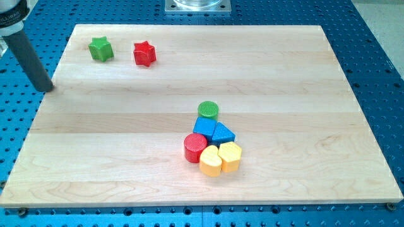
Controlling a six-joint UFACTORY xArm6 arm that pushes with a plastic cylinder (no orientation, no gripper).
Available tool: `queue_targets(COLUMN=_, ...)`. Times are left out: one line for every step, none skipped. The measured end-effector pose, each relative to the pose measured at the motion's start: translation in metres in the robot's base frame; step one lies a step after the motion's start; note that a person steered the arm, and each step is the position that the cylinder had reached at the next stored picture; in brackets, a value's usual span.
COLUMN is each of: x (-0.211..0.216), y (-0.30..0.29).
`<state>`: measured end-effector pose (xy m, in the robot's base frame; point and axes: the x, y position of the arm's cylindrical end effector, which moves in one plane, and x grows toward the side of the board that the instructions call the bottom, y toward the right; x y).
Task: Move the red and green star into the group of blocks
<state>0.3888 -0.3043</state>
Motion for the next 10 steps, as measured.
queue_targets(x=-0.015, y=0.000)
queue_targets(x=-0.016, y=-0.001)
queue_targets(x=-0.021, y=-0.001)
queue_targets(x=-0.049, y=0.008)
queue_targets(x=-0.051, y=0.050)
queue_targets(x=-0.026, y=0.068)
queue_targets(x=-0.028, y=0.073)
queue_targets(x=-0.097, y=0.051)
queue_targets(x=-0.127, y=0.100)
queue_targets(x=-0.081, y=0.194)
